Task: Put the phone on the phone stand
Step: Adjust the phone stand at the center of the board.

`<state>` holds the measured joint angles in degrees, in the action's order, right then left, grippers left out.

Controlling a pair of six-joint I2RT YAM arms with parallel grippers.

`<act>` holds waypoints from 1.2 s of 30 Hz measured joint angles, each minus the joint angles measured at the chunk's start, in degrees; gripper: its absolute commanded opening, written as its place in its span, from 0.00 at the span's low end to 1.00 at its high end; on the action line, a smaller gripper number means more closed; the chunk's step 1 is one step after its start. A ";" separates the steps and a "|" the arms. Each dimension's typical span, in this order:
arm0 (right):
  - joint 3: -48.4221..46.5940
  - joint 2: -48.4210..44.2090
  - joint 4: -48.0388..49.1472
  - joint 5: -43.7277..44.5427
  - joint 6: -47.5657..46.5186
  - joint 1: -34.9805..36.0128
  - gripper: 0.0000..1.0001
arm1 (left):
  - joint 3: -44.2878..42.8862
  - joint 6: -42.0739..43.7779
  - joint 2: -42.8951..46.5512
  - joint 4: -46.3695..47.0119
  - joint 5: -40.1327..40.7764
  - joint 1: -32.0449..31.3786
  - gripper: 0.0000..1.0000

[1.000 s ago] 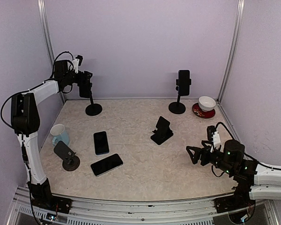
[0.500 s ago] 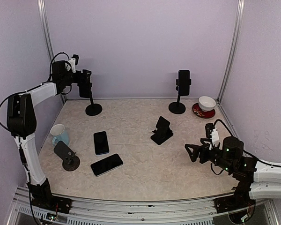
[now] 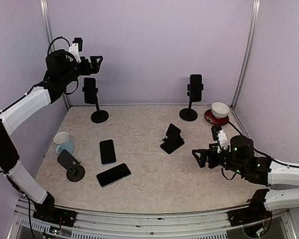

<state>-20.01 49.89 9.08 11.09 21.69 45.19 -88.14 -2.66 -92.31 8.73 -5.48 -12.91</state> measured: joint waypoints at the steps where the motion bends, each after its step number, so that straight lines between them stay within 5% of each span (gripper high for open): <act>1: -0.90 0.72 -0.37 -0.22 0.07 0.00 1.00 | 2.16 -0.22 2.08 -0.22 1.01 -2.40 0.99; 14: -11.39 13.62 -2.73 -1.95 0.26 0.00 1.00 | 25.29 -5.14 18.95 -5.35 10.67 -23.96 0.99; 36: -30.64 44.78 -2.47 8.11 6.82 -0.31 1.00 | 50.34 -11.89 24.44 1.38 18.29 -28.94 0.99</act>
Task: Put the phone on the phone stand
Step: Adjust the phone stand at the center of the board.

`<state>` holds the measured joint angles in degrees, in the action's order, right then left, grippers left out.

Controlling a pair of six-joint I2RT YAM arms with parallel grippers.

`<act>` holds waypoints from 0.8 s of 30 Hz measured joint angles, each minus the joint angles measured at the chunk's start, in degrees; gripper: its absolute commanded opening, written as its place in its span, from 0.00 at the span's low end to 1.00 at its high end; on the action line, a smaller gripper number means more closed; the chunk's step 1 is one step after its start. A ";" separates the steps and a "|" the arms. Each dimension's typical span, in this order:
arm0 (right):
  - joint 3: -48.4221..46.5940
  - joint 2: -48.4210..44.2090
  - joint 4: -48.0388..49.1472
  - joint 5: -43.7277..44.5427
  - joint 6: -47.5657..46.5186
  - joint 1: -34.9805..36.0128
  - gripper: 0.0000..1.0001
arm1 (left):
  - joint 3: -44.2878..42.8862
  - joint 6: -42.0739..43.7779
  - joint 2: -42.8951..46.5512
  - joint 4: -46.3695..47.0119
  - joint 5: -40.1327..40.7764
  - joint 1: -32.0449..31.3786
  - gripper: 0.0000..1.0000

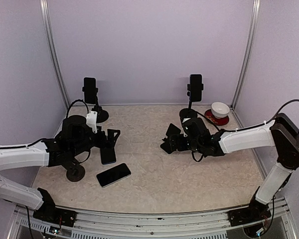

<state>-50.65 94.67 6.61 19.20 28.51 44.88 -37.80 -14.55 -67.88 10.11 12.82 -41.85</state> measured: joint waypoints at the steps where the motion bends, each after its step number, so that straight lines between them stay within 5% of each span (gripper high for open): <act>1: -1.68 1.75 -0.20 0.68 0.17 -0.15 1.00 | 1.51 -0.09 0.24 1.01 -0.09 0.00 0.99; 11: -11.13 10.86 -4.04 3.02 2.08 -3.32 1.00 | 6.43 -0.44 0.74 6.71 0.13 -0.02 0.99; 24: -2.29 4.42 -6.19 4.17 2.14 -4.98 1.00 | 14.49 -0.90 3.02 14.62 -0.61 -0.22 0.99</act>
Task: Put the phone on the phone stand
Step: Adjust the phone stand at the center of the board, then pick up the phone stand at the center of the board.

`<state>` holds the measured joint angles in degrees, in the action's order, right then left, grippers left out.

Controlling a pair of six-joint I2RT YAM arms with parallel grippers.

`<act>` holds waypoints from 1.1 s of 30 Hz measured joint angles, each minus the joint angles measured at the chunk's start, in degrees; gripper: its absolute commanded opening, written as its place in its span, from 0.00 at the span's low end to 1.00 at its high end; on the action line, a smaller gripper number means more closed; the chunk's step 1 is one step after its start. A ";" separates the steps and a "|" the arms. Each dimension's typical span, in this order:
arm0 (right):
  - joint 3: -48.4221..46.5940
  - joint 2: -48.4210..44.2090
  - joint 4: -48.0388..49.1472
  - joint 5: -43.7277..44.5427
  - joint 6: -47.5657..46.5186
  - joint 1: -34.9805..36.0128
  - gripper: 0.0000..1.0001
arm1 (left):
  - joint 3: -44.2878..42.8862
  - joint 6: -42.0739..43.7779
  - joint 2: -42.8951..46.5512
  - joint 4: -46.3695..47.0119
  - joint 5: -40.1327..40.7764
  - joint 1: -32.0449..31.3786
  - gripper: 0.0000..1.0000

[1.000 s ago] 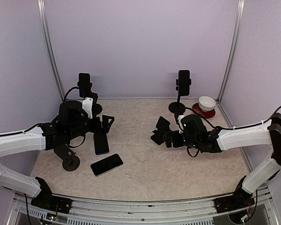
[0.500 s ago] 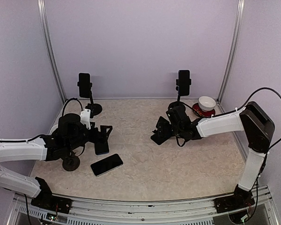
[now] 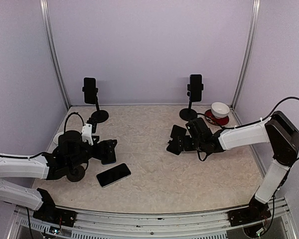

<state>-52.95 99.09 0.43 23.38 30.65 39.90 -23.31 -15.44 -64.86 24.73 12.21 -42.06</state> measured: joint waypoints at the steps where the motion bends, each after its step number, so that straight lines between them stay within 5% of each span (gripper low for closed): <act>1: 0.39 -0.52 -0.42 0.15 -0.17 -0.20 1.00 | 0.00 0.02 0.00 0.46 -0.13 -0.02 0.99; 12: 0.85 -5.99 -3.96 2.36 -2.78 -4.44 1.00 | 1.40 0.07 0.00 3.98 -2.29 -0.04 0.99; 22: -4.66 -6.43 -3.96 -0.15 -1.27 -0.81 1.00 | 1.53 0.28 -1.44 6.25 -3.80 -0.04 0.99; 33: -17.20 2.73 -9.40 2.34 4.24 0.87 1.00 | 1.53 0.37 -2.58 6.62 -4.46 -0.07 0.99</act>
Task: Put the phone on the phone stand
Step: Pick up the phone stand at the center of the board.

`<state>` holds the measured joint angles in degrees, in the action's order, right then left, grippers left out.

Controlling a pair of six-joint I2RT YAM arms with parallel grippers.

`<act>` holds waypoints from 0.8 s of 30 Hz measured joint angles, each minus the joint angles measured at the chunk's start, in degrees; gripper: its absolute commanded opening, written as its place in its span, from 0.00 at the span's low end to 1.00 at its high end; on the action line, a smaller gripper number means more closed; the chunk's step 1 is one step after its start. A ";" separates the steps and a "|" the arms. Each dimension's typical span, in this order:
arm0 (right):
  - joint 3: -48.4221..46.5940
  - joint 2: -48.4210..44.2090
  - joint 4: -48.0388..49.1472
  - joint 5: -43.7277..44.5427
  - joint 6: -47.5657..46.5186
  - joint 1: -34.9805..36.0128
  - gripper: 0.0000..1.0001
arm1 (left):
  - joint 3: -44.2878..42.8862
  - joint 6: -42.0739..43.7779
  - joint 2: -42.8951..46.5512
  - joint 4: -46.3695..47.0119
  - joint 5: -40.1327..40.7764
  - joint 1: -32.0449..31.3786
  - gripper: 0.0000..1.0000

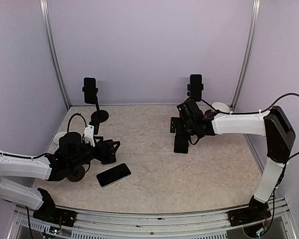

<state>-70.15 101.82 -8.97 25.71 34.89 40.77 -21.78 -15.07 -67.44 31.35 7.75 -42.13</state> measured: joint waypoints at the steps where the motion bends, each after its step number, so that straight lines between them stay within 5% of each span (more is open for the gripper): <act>1: -0.98 1.18 -0.96 0.46 0.57 0.00 1.00 | 0.00 0.02 0.00 0.00 0.00 0.00 0.99; 11: -1.88 3.93 -4.83 3.80 3.56 0.09 1.00 | 0.00 0.09 0.09 0.20 0.00 0.00 0.99; 24: -2.08 4.09 -4.81 4.87 3.56 0.90 0.76 | 0.02 0.11 0.37 0.35 0.02 0.00 0.99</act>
<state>-72.23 105.91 -13.78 30.59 38.46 41.67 -21.76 -14.96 -67.07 31.70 7.77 -42.13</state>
